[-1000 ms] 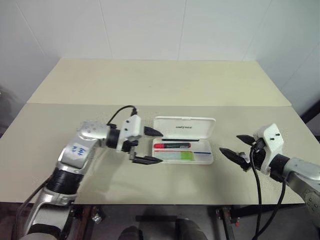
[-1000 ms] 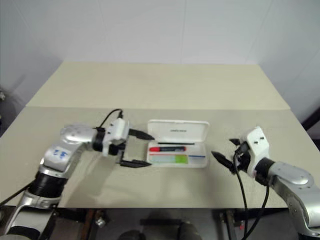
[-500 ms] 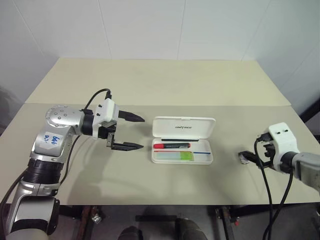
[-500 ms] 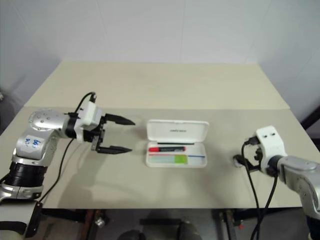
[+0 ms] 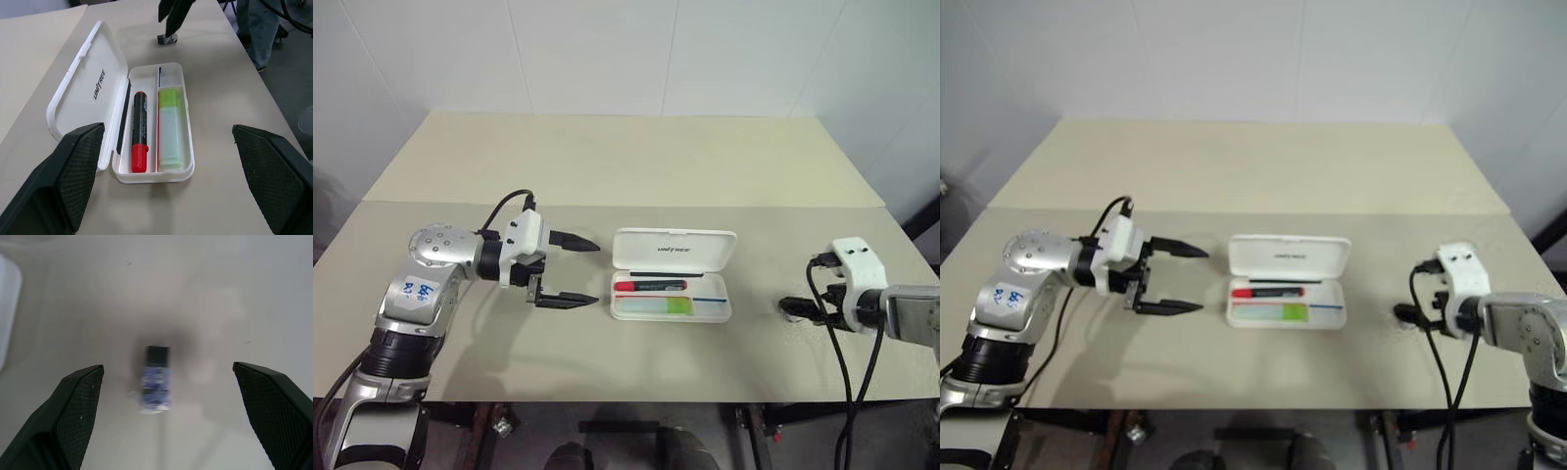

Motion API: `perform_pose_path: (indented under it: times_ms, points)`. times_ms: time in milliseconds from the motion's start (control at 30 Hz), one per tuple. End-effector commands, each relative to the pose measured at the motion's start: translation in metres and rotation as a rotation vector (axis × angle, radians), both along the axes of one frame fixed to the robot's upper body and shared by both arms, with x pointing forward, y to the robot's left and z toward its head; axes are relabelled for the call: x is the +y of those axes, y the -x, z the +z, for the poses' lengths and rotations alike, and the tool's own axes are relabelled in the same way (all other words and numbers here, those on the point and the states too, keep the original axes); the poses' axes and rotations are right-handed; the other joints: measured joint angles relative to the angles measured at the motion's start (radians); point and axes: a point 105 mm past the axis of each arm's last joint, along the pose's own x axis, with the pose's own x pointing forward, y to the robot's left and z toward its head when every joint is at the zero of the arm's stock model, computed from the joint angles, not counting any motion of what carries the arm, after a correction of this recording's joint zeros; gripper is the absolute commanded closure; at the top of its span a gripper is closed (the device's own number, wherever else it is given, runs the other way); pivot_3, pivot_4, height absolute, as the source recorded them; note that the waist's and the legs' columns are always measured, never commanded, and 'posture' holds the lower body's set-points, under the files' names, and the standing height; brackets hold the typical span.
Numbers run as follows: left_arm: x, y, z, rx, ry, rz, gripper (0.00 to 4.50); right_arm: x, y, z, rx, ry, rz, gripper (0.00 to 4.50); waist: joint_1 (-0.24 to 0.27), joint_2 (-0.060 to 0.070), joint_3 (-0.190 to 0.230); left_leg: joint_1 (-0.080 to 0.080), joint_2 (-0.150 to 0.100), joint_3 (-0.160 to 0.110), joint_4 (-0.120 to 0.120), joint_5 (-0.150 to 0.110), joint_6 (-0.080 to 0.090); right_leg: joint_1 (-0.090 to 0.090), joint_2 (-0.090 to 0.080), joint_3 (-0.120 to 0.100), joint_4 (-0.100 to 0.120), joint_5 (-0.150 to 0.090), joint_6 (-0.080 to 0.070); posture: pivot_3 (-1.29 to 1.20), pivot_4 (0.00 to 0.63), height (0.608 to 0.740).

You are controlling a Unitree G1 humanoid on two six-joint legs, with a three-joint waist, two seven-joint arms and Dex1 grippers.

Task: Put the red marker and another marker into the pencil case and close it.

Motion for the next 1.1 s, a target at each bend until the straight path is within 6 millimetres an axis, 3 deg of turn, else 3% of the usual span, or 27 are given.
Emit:
perform_pose_path:
  times_ms: [33,533,633,967,1100]
  points:
    - [0.001,0.006,0.01,-0.043,0.016,-0.006,0.05,-0.002,0.002,0.003,-0.029,0.003,-0.022,0.0,0.0,0.0,0.0,0.0,0.0,0.0,0.0,0.0,0.0,0.0,0.0,0.0,0.0,0.0,0.0,0.0,0.15,0.74]
    - [0.006,0.01,0.014,-0.051,0.001,0.009,0.05,-0.003,-0.009,-0.017,-0.025,-0.001,-0.043,0.0,-0.002,0.0,0.0,0.0,-0.001,0.0,0.0,0.0,0.0,0.0,0.0,0.0,0.0,0.0,0.0,0.0,0.15,0.74]
    - [0.007,0.011,0.015,-0.054,-0.001,0.012,0.0,-0.001,-0.01,-0.02,-0.016,-0.007,-0.032,0.65,-0.003,0.0,0.0,0.0,-0.001,0.0,0.0,0.0,0.0,0.0,0.0,0.0,0.0,0.0,0.0,0.0,0.15,0.74]
    - [0.01,0.011,0.015,-0.058,-0.005,0.027,0.0,0.006,-0.015,-0.018,-0.022,-0.016,-0.009,4.1,-0.004,0.0,0.0,0.0,-0.001,0.0,0.0,0.0,0.0,0.0,0.001,0.0,0.0,0.0,0.0,0.0,0.15,0.74]
    - [0.01,0.011,0.015,-0.06,-0.007,0.026,0.0,0.004,-0.023,-0.009,-0.084,0.005,0.012,4.14,-0.006,0.0,0.0,0.0,-0.001,0.0,0.0,0.0,0.0,0.0,0.001,0.0,0.0,0.0,0.0,0.0,0.15,0.74]
